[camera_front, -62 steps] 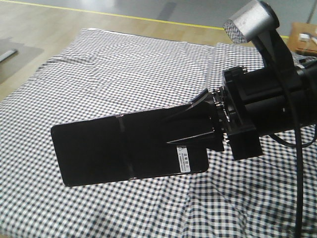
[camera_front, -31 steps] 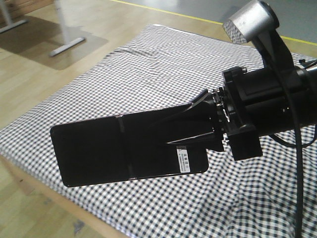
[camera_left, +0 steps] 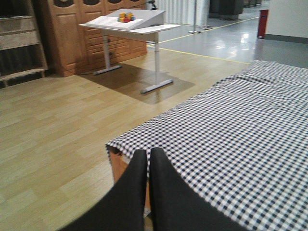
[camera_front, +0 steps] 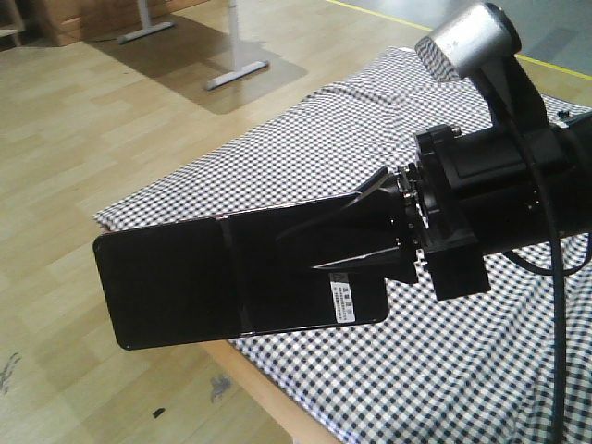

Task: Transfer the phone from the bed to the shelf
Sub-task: 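Hold the phone in the right gripper while the base drives to the shelf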

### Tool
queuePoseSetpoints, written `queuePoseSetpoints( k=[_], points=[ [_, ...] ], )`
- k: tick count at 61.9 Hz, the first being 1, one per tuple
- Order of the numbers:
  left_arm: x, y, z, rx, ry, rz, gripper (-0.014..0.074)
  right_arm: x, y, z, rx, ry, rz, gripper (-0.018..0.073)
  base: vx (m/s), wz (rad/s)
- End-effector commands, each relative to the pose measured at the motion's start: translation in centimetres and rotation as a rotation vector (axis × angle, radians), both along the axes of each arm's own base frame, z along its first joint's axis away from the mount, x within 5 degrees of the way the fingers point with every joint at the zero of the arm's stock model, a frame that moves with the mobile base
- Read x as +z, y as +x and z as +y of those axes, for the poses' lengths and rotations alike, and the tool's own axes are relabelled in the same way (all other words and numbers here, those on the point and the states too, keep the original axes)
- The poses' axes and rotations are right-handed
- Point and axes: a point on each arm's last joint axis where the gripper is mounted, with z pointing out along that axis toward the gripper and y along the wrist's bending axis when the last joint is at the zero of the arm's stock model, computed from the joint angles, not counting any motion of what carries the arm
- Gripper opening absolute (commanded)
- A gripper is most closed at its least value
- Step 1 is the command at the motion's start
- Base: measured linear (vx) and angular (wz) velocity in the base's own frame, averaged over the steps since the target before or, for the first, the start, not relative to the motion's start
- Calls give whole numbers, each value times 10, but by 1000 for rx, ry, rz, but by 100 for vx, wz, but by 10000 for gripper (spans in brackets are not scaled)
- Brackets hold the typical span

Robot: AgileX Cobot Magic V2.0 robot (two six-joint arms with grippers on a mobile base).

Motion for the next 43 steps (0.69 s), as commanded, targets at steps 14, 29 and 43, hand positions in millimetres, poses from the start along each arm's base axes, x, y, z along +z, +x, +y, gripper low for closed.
queuePoseSetpoints(
  k=[14,29,43],
  points=[
    [5,0,0,3,-5,-72,1,20,-11,0,56,101,2,-2,-5,32],
    [5,0,0,3,-5,-72,1,20,-11,0,56,101,2,-2,-4,31],
    [5,0,0,3,-5,-72,1,20,-11,0,56,101,2,-2,-3,34]
  ],
)
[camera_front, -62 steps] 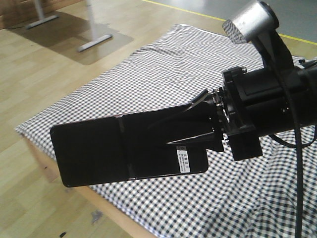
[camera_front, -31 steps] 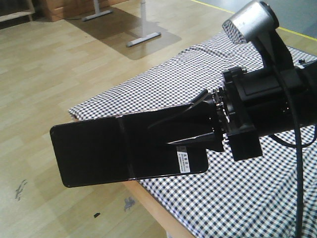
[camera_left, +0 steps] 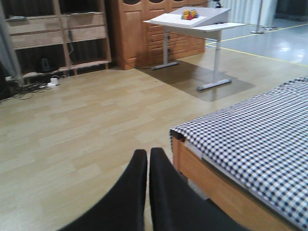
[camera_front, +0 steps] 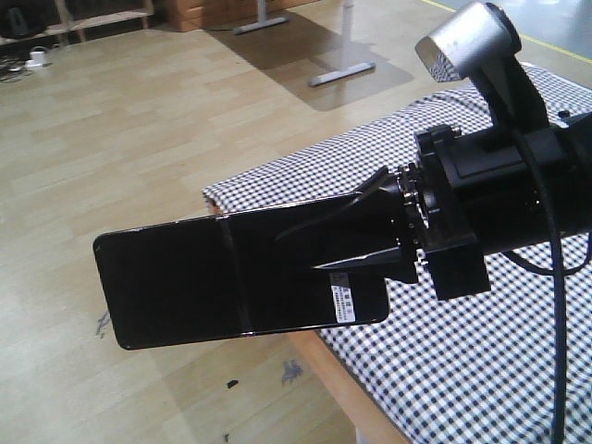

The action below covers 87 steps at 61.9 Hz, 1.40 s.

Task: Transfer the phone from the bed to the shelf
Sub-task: 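Hold the phone in the right gripper while the base drives to the shelf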

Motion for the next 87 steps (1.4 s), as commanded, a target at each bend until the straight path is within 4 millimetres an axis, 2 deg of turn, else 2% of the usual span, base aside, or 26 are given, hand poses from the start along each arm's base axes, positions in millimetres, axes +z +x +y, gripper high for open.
queuePoseSetpoints(
  k=[1,87],
  points=[
    [5,0,0,3,-5,-72,1,20,-11,0,56,101,2,-2,-2,35],
    [5,0,0,3,-5,-72,1,20,-11,0,56,101,2,-2,5,27]
  ],
)
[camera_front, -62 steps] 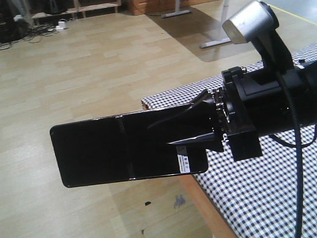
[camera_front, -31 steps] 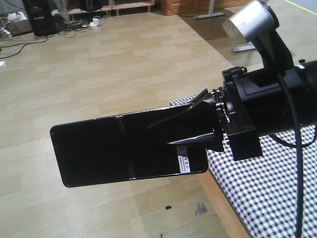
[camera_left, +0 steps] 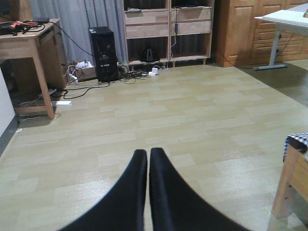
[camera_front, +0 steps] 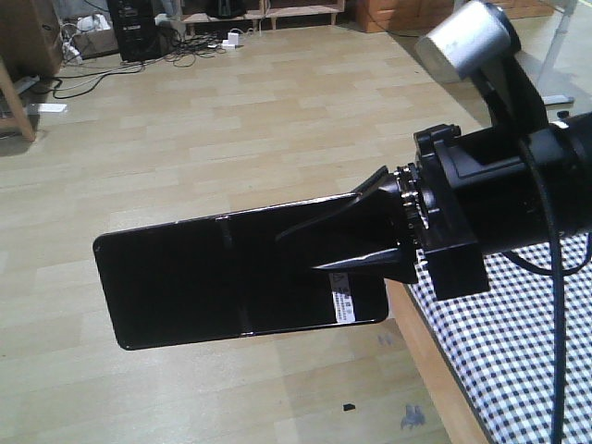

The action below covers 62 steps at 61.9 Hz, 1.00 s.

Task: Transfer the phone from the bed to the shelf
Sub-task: 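Hold the phone in the right gripper while the base drives to the shelf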

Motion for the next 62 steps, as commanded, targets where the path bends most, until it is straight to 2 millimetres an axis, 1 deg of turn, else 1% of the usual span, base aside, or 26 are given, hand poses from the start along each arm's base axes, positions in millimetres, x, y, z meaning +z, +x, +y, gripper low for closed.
queuePoseSetpoints(
  k=[1,62],
  points=[
    [5,0,0,3,-5,-72,1,20,-11,0,56,101,2,-2,12,14],
    [5,0,0,3,-5,-72,1,20,-11,0,56,101,2,-2,17,6]
  ],
)
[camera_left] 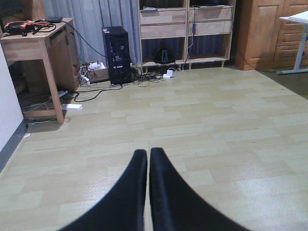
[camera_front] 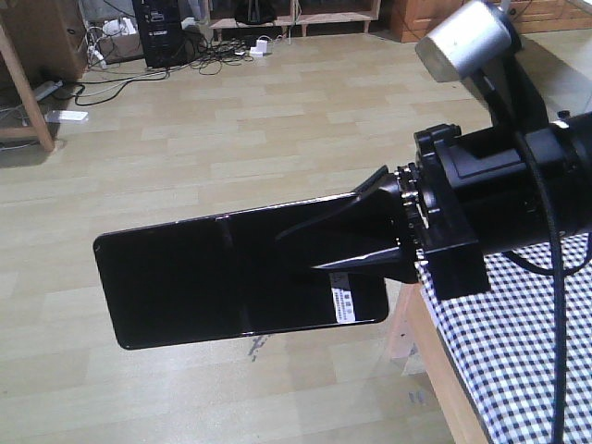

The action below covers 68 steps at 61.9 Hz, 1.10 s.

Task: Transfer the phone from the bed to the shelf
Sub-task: 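Hold the phone in the right gripper while the base drives to the shelf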

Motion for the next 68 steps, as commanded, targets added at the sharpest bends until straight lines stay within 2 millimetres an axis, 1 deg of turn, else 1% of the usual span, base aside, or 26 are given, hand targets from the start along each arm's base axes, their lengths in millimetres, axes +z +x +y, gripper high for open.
queuePoseSetpoints(
  k=[1,31,68],
  points=[
    [5,0,0,3,-5,-72,1,20,-11,0,56,101,2,-2,19,3],
    [5,0,0,3,-5,-72,1,20,-11,0,56,102,1,-2,23,7],
    [5,0,0,3,-5,-72,1,20,-12,0,55,102,-2,-2,35,13]
  ],
)
